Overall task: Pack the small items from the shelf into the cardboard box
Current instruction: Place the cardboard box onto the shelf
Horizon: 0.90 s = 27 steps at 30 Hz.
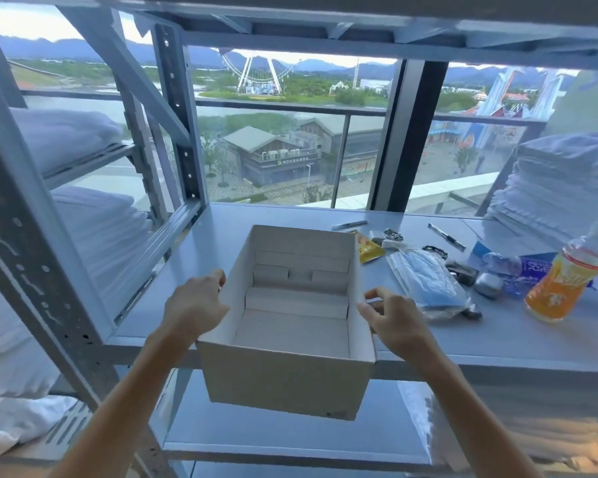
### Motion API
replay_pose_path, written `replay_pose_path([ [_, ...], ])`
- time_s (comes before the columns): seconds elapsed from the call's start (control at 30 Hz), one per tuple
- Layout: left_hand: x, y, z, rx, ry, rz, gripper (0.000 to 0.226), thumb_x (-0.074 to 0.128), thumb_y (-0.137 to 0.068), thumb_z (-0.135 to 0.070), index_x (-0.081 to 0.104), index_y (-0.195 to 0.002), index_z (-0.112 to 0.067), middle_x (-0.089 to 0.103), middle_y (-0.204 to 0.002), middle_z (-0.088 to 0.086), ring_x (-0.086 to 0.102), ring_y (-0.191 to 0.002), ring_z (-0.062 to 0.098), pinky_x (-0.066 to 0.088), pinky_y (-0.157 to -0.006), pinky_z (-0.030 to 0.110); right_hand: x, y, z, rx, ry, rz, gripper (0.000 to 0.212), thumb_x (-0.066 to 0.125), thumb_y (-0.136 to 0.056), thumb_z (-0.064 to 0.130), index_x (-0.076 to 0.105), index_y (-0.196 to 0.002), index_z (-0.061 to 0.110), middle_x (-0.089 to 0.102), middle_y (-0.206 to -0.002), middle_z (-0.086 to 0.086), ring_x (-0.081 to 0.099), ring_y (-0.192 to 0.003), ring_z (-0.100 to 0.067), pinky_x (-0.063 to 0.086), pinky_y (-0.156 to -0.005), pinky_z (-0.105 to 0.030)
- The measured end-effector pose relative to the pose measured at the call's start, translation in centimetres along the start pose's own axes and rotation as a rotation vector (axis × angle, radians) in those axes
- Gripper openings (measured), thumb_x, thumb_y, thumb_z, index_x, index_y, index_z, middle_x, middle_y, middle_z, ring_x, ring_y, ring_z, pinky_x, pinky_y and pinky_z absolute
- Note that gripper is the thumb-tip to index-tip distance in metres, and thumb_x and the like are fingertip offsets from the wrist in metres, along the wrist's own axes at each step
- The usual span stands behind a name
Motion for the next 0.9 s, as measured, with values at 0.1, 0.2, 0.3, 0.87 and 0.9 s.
replay_pose_path([
  [0.1, -0.5, -3.4, 0.9, -0.032, -0.057, -0.027, 0.033, 0.05, -0.081, -0.007, 0.053, -0.111, -0.021, 0.064, -0.112, 0.005, 0.055, -0.094, 0.028, 0.041, -0.072, 0.032, -0.7, -2.2, 0.5, -0.146, -0.088, 0.019, 0.012, 0.057, -0.091, 0.023, 0.067, -0.096, 0.019, 0.074, -0.089, -0.002, 0.07, -0.087, -0.017, 0.053, -0.086, -0.036],
  [0.2, -0.9, -6.7, 0.5, -0.023, -0.104, -0.054, 0.034, 0.049, -0.081, -0.004, 0.054, -0.111, -0.021, 0.063, -0.112, 0.005, 0.055, -0.097, 0.028, 0.038, -0.069, 0.03, -1.8, -4.8, 1.3, -0.341, 0.032, -0.065, 0.021, 0.064, -0.086, 0.014, 0.068, -0.107, 0.017, 0.07, -0.111, -0.003, 0.066, -0.103, -0.017, 0.051, -0.09, -0.03],
  [0.3, -0.6, -9.6, -0.3, 0.027, -0.151, -0.029, 0.033, 0.044, -0.082, -0.001, 0.054, -0.107, -0.02, 0.063, -0.107, 0.006, 0.052, -0.089, 0.025, 0.038, -0.067, 0.031, -1.3, -7.1, 1.3, -0.458, 0.141, 0.007, 0.033, 0.069, -0.082, 0.014, 0.064, -0.115, 0.013, 0.05, -0.138, -0.007, 0.049, -0.127, -0.022, 0.039, -0.107, -0.035],
  [0.87, 1.8, -23.5, -4.9, 0.416, -0.131, 0.011, 0.04, 0.035, -0.08, 0.011, 0.048, -0.095, -0.023, 0.057, -0.089, 0.012, 0.054, -0.074, 0.031, 0.043, -0.06, 0.035, -1.8, -8.6, 0.7, -0.528, -0.002, 0.04, 0.037, 0.073, -0.067, 0.049, 0.069, -0.09, 0.02, 0.051, -0.095, 0.017, 0.061, -0.073, -0.003, 0.052, -0.075, -0.026],
  [0.9, 2.1, -23.9, -5.0, 0.421, -0.116, 0.01, 0.044, 0.035, -0.079, 0.012, 0.051, -0.1, -0.023, 0.059, -0.094, 0.011, 0.055, -0.079, 0.032, 0.046, -0.065, 0.038, -1.9, -8.7, 0.6, -0.527, -0.013, 0.035, 0.036, 0.075, -0.067, 0.048, 0.069, -0.089, 0.02, 0.052, -0.096, 0.017, 0.06, -0.074, -0.003, 0.052, -0.076, -0.027],
])
Point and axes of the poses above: each hand's wrist, its own y-axis away from the middle knuckle, its own x-axis out of the palm, z = x × y, the point moved 7 cm from there along -y, towards the middle knuckle
